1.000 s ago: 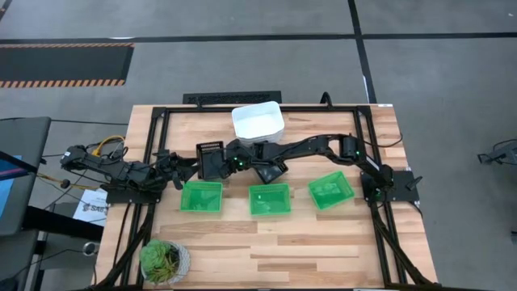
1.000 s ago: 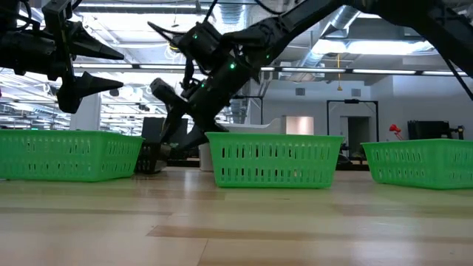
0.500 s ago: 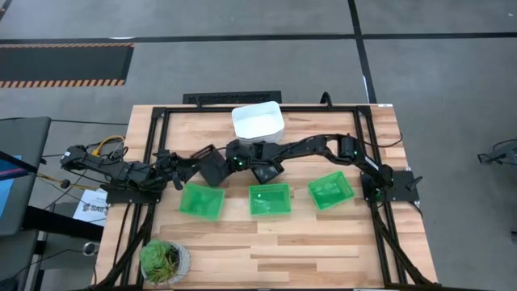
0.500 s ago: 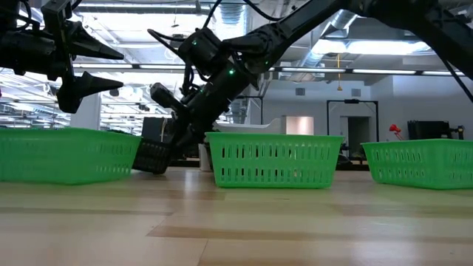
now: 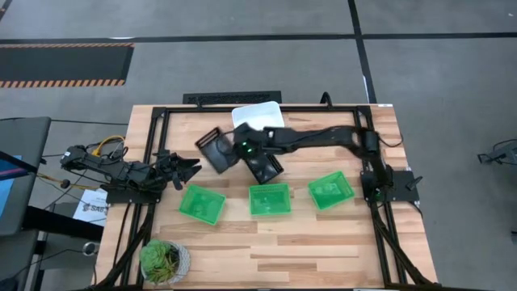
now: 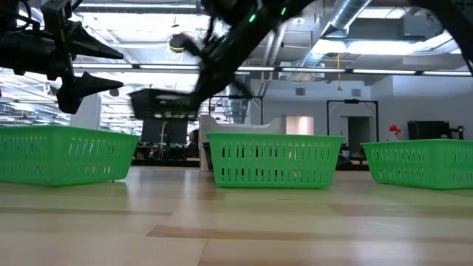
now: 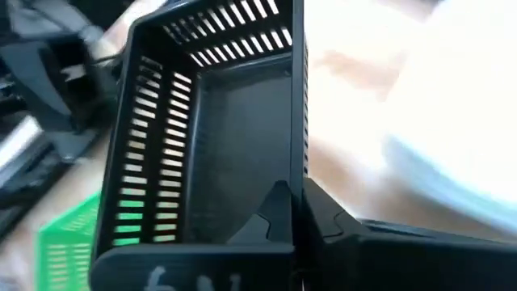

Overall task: Stack baskets by color
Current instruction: Stack the left black bin on the right black bin

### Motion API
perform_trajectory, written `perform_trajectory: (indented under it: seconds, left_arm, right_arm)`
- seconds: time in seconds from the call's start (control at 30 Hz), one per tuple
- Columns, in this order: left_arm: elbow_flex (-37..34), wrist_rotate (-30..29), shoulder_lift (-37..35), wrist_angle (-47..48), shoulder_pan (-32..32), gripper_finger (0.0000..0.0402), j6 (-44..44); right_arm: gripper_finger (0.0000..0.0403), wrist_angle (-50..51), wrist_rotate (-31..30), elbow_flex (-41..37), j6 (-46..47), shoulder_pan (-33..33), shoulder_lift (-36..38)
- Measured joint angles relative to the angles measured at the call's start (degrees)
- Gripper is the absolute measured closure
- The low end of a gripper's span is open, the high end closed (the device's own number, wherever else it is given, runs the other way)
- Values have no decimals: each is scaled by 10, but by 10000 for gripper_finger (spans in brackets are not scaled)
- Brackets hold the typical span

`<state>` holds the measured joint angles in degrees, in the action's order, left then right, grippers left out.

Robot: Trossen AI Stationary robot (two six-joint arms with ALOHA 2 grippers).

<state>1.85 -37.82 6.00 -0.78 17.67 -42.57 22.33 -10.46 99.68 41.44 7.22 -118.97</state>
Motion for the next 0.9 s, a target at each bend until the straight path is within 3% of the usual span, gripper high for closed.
perform_trajectory:
  seconds: [0.3, 0.5, 0.6, 0.7, 0.9]
  left_arm:
    - [0, 0, 0, 0, 0, 145, -1]
    - [0, 1, 0, 0, 0, 145, -1]
    - [0, 1, 0, 0, 0, 145, 5]
    - [0, 0, 0, 0, 0, 145, 5]
    - [0, -4, 0, 0, 0, 145, 3]
  right_arm:
    - [396, 297, -83, 0, -9, -42, 132]
    - [393, 456, -141, -67, 117, -113, 197]
    - [394, 417, -158, -153, 185, -143, 236]
    - [393, 312, -159, -239, 212, -156, 270]
    - [394, 99, -126, -340, 168, -118, 305]
